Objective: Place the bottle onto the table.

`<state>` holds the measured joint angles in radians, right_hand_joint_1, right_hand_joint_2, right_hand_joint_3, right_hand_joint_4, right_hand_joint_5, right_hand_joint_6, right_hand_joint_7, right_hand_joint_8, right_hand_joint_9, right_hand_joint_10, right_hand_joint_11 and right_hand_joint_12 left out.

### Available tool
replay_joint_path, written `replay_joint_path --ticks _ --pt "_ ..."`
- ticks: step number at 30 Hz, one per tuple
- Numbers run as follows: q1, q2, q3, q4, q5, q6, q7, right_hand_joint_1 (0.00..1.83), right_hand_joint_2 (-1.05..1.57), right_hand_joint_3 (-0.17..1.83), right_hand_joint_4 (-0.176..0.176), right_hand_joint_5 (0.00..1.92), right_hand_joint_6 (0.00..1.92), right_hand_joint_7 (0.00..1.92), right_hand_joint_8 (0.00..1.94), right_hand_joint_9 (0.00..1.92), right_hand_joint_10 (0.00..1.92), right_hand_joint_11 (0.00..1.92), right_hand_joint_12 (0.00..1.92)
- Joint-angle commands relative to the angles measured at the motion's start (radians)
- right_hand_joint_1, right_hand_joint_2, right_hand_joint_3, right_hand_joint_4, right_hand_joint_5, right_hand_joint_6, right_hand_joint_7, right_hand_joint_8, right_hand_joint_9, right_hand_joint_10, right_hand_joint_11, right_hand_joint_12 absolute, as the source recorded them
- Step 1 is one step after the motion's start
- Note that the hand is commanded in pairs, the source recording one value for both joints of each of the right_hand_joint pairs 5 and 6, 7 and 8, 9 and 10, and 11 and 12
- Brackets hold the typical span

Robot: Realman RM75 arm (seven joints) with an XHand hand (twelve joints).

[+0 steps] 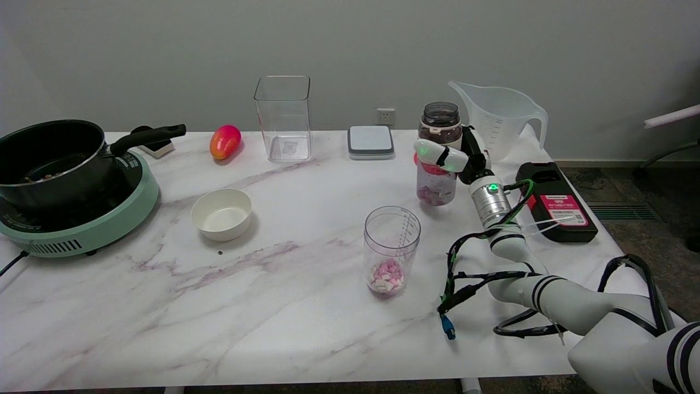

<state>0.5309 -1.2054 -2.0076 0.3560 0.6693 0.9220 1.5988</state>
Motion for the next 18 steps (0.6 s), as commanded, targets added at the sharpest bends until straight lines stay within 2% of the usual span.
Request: replay_joint_path --ticks 1,9,11,13,18 --pt "-0.024 0.018 -0.010 -0.003 0.008 -0.019 0.038 1.29 1.16 0.40 0.000 1.77 1.77 1.69 1.69 1.41 1.41 1.27 1.27" --pt "-0.034 0.023 -0.012 0.001 0.008 -0.022 0.049 1.35 0.74 0.66 0.000 1.48 1.48 1.59 1.59 1.33 1.33 1.20 1.20" --pt "-0.036 0.023 -0.012 0.004 0.008 -0.019 0.049 1.37 0.45 0.90 0.000 1.29 1.29 1.49 1.49 1.28 1.28 1.15 1.15" --pt "-0.038 0.023 -0.012 0.004 0.008 -0.014 0.049 1.37 0.19 1.03 0.000 1.10 1.10 1.38 1.38 1.20 1.20 1.07 1.07" --pt "-0.044 0.026 -0.012 0.012 0.008 -0.012 0.049 1.34 -0.26 0.99 0.000 0.79 0.79 1.18 1.18 1.01 1.01 0.87 0.87"
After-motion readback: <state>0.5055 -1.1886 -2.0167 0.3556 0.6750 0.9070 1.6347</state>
